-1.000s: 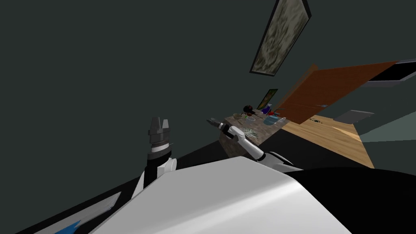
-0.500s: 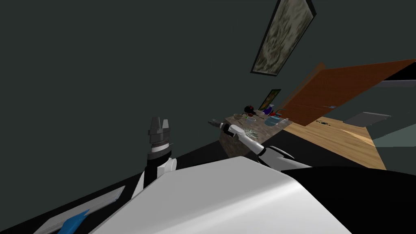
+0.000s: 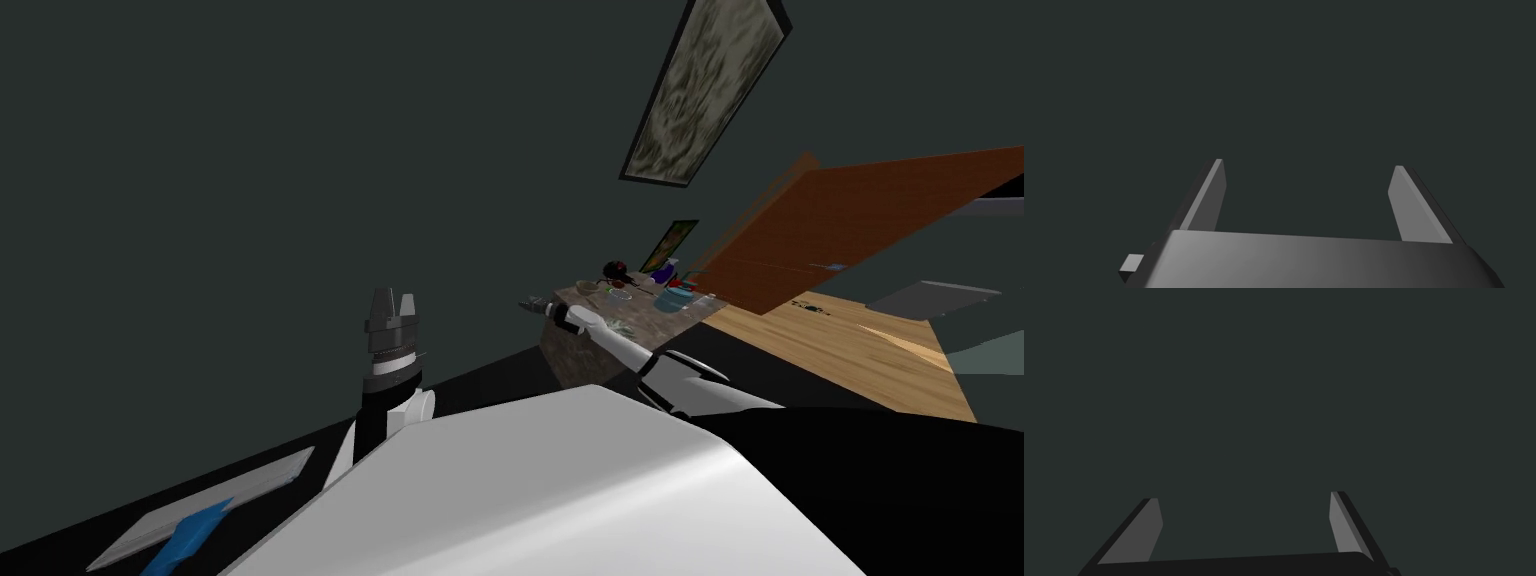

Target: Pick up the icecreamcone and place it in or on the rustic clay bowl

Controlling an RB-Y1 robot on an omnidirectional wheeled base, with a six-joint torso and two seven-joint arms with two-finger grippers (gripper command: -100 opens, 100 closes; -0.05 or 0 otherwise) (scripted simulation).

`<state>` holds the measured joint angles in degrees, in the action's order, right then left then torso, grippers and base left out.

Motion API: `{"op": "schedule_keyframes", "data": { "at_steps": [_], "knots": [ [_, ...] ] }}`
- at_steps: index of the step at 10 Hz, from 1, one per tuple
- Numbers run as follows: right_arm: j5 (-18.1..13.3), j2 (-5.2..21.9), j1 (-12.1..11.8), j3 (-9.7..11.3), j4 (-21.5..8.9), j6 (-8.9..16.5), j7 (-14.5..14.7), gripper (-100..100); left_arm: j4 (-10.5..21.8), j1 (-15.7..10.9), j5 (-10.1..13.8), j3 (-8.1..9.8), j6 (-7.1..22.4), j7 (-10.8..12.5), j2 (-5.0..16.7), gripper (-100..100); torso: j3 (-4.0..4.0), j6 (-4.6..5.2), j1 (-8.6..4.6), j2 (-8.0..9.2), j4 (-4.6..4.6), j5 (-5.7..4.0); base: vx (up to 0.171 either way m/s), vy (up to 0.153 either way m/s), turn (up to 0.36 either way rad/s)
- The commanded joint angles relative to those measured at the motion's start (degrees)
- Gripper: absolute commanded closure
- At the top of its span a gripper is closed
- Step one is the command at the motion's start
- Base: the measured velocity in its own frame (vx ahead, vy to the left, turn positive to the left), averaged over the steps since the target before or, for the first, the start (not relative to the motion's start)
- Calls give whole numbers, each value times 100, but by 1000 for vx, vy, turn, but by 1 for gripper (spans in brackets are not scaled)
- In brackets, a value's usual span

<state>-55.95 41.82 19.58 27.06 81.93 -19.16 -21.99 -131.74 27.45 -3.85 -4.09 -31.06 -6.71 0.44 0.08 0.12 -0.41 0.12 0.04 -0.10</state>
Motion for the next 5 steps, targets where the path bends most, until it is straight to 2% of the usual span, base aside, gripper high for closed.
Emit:
{"op": "schedule_keyframes", "data": {
  "at_steps": [1,2,3,4,5],
  "knots": [
    [-240,226,249,197,-286,-14,-183,-100,0,0,0,0,0,0,0,0,0,0,0,0,0,0,-24,-60,66],
    [-240,226,249,197,-488,-14,-183,-100,0,0,0,0,0,0,0,0,0,-2,-6,0,1,0,-12,-55,35],
    [-439,441,427,371,-677,-20,-348,-100,0,0,0,0,0,0,0,0,-2,0,-4,-4,-1,-1,-7,-78,47],
    [-439,441,427,371,-878,-20,-348,-100,0,0,0,0,0,0,0,0,-3,-1,-13,-6,-1,-2,-16,-65,35],
    [-627,648,590,543,-1064,-30,-509,-100,0,0,0,0,0,0,0,0,-2,1,-10,-3,-1,-3,-16,-60,31]
  ]
}}
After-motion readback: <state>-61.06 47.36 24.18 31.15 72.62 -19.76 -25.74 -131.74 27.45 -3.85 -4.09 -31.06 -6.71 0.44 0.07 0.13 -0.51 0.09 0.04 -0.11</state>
